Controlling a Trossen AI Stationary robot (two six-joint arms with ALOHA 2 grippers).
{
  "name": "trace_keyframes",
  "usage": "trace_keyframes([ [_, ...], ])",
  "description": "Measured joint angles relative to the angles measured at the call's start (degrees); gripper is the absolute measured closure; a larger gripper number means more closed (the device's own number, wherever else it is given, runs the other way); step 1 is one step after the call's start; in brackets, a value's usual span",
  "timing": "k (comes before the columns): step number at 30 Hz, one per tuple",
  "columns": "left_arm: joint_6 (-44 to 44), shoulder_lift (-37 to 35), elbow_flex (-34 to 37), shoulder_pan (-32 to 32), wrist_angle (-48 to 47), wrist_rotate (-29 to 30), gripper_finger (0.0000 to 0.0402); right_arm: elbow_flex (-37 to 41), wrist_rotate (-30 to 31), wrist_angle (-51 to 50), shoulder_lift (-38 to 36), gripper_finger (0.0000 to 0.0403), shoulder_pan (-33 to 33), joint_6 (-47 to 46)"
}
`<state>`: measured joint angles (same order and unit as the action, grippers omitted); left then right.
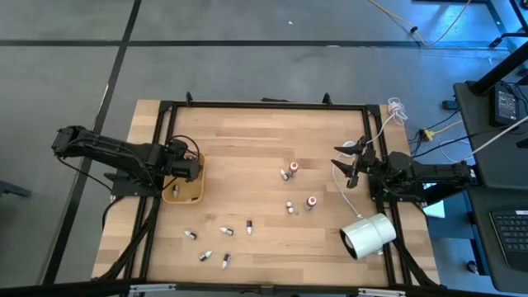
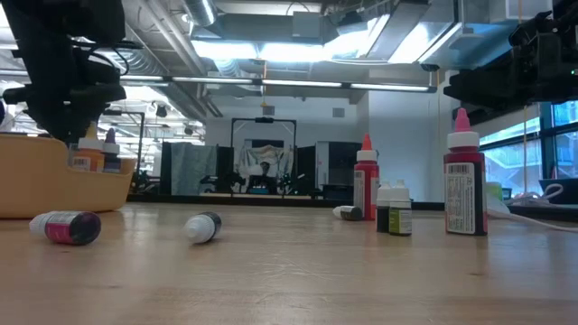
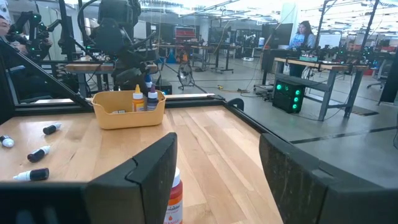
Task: Pick & Place food coloring
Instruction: Put the large blue food coloring bottle into the yellow bin, then put the small blue food coloring bottle into the yellow bin
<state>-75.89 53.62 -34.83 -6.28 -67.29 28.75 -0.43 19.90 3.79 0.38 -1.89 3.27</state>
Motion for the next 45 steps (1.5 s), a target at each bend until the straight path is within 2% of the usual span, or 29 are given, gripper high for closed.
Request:
trace_keyframes([
  [16,-0.82,-0.27,-0.23,0.0,-0.52,0.79,0.0201,0.01,0.01,0.0,-0.02,0.0173,0.0,0.0],
  [23,1.16,-1.33,-6.23,0.0,-5.59,0.76,0.0207,0.0,0.0,0.0,-0.02,0.0173,0.0,-0.13],
  [27,4.09,-1.95,-10.81,0.0,-6.56,3.83,0.0204,0.0,0.0,0.0,-0.01,0.0173,0.0,-0.15],
  [30,10.28,-2.05,-12.22,0.02,0.74,6.08,0.0202,0.02,0.0,0.0,-0.02,0.0173,0.0,-0.15],
  [32,20.57,-1.73,-12.22,0.02,10.96,5.23,0.0202,0.0,0.0,0.0,-0.02,0.0173,0.0,-0.16],
  [35,36.93,0.08,-12.22,0.02,28.25,0.11,0.0205,0.01,0.01,0.01,-0.02,0.0173,0.0,-0.17],
  [38,48.09,2.84,-12.26,0.16,44.0,-4.98,0.0207,0.0,0.0,0.0,-0.01,0.0173,0.0,-0.17],
  [41,55.06,5.99,-12.26,1.24,53.6,-9.01,0.0206,0.0,0.0,0.01,-0.02,0.0173,0.0,-0.26],
  [45,57.04,10.68,-12.26,3.73,56.99,-13.31,0.0203,0.0,0.0,0.02,0.0,0.0173,-0.02,-2.79],
])
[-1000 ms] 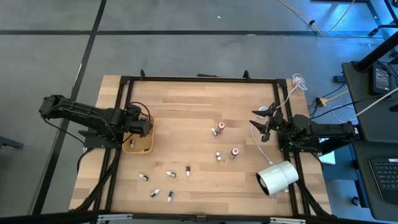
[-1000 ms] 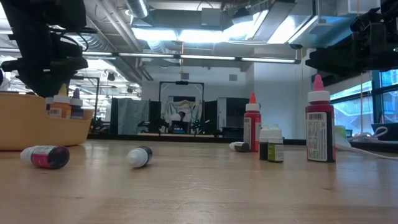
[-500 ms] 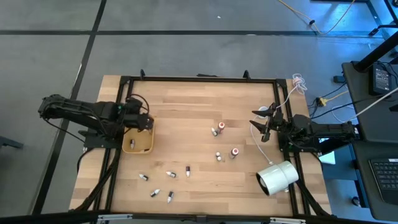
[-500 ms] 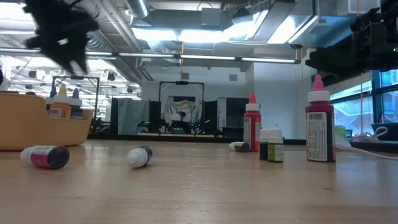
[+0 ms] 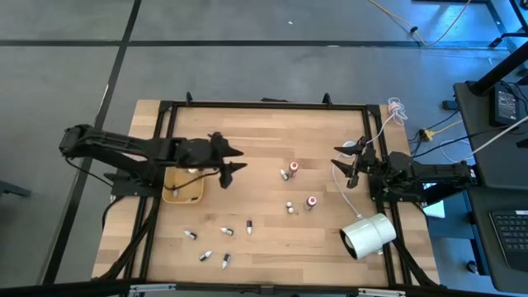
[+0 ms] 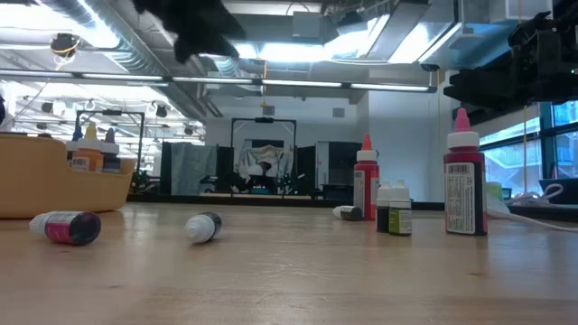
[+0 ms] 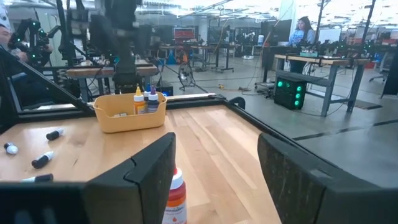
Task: Pick & Place food coloring
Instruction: Put the small blue food coloring bottle into the yellow bin
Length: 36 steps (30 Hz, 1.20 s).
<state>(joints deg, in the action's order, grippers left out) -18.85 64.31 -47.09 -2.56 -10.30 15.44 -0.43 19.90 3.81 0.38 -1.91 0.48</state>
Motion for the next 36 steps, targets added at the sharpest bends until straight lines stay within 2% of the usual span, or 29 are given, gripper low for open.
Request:
trace_keyframes([
  [3,0.06,4.74,0.01,1.18,-0.03,-4.56,0.0202,0.02,-0.01,-0.02,-0.01,0.0173,0.0,-0.16],
  [6,0.33,9.54,0.02,1.01,-0.05,-12.02,0.0203,0.02,0.0,-0.02,-0.01,0.0173,0.02,-0.13],
  [10,5.06,14.36,0.04,-0.46,0.03,-22.26,0.0207,0.01,-0.01,-0.02,-0.02,0.0173,0.02,1.31],
  [12,7.71,16.13,0.04,-2.2,0.26,-24.48,0.0207,0.01,0.0,-0.02,-0.01,0.0173,0.02,1.68],
  [16,10.41,17.52,-0.09,-6.88,-0.32,-23.63,0.0204,0.0,0.0,-0.02,0.0,0.0173,0.02,1.72],
  [18,10.07,17.52,-1.56,-9.35,-4.13,-23.32,0.0204,0.0,0.0,-0.02,-0.02,0.0173,0.02,1.72],
  [26,-2.72,18.98,-11.3,-23.75,-28.29,-10.83,0.0207,0.02,0.0,0.0,-0.02,0.0173,0.02,1.74],
  [30,-10.41,20.35,-12.35,-30.36,-37.16,-10.36,0.0204,0.01,0.0,0.01,-0.02,0.0173,0.02,1.64],
  [33,-16.2,21.62,-12.35,-34.35,-39.49,-10.4,0.0205,0.02,0.02,0.02,-0.02,0.0173,0.03,1.3],
  [36,-18.45,23.11,-12.35,-37.32,-39.61,-10.4,0.0208,0.0,0.0,0.07,-0.02,0.0173,0.02,1.32],
])
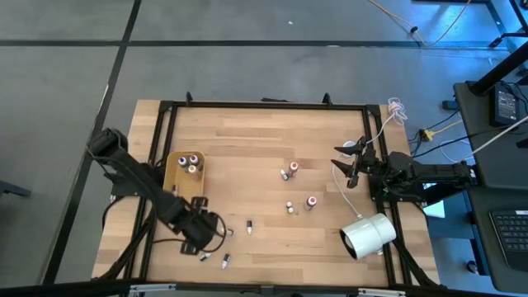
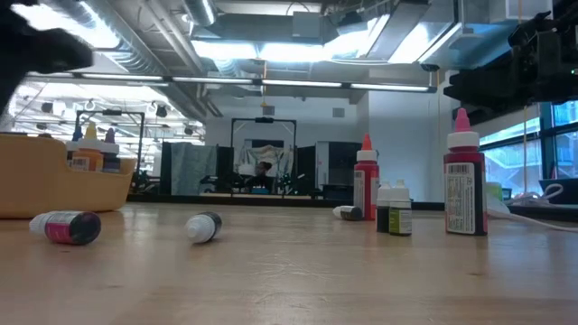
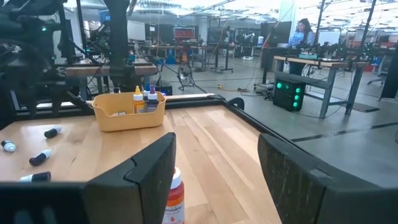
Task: Pick & Place food coloring
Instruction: Put the small blue food coloring bottle into the yellow bin
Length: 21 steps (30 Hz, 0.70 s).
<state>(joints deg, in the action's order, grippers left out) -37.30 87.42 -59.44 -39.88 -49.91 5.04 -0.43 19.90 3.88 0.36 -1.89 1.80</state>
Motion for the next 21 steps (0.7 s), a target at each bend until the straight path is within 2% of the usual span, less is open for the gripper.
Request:
trace_keyframes([
  [5,-0.08,3.09,0.0,-3.54,-1.21,-0.07,0.0205,0.0,0.0,-0.02,0.0,0.0173,0.0,-0.65],
  [11,-0.04,8.04,0.0,-5.76,-3.15,-0.07,0.0206,0.01,-0.37,-0.11,0.0,0.0173,0.0,-7.64],
  [15,-1.27,11.31,0.0,-6.27,-3.06,-0.31,0.0207,0.0,-0.51,-0.15,0.02,0.0173,0.0,-7.03],
  [21,-1.55,14.82,0.02,-6.27,-2.73,-5.57,0.0206,0.01,-0.51,-0.17,0.0,0.0173,0.0,-6.06],
])
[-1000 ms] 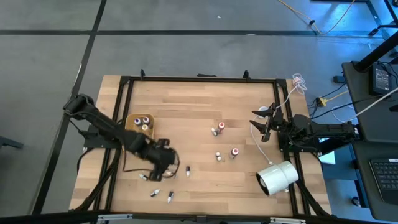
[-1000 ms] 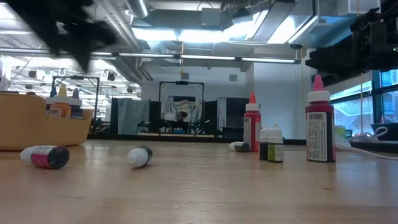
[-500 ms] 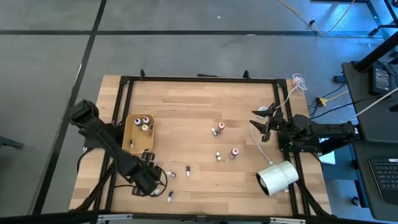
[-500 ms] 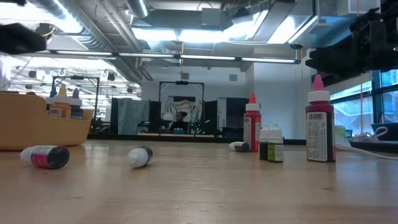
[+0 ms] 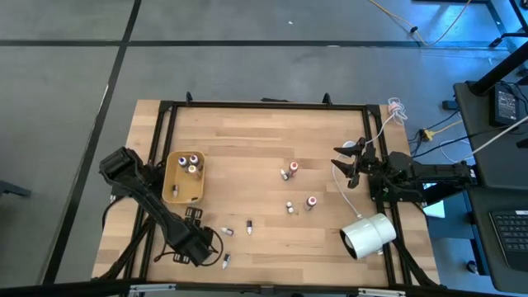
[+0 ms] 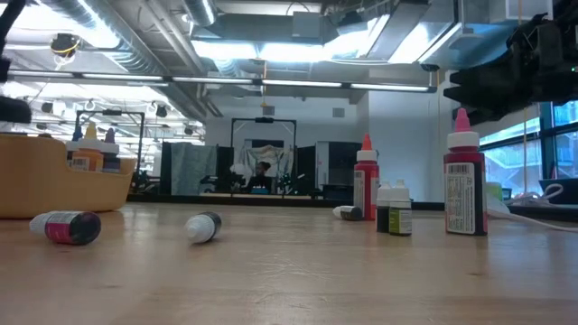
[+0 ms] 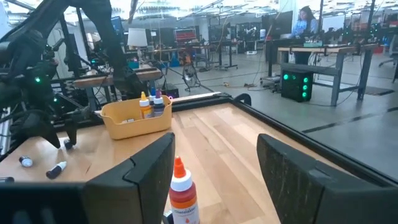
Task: Pick & Place food coloring
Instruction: Put the small blue food coloring bottle into the yellow bin
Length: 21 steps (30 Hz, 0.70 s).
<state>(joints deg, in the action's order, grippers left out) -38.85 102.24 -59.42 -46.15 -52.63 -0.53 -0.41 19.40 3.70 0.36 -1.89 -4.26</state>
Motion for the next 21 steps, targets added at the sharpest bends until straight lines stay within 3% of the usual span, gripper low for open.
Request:
trace_keyframes([
  [15,-6.33,0.74,-0.04,0.0,1.0,-0.94,0.0213,-0.01,0.02,0.0,0.0,0.0173,0.0,0.12],
  [21,-9.87,0.76,-0.04,-0.04,1.18,-0.99,0.0238,-0.01,0.02,0.0,0.0,0.0173,0.0,0.2],
])
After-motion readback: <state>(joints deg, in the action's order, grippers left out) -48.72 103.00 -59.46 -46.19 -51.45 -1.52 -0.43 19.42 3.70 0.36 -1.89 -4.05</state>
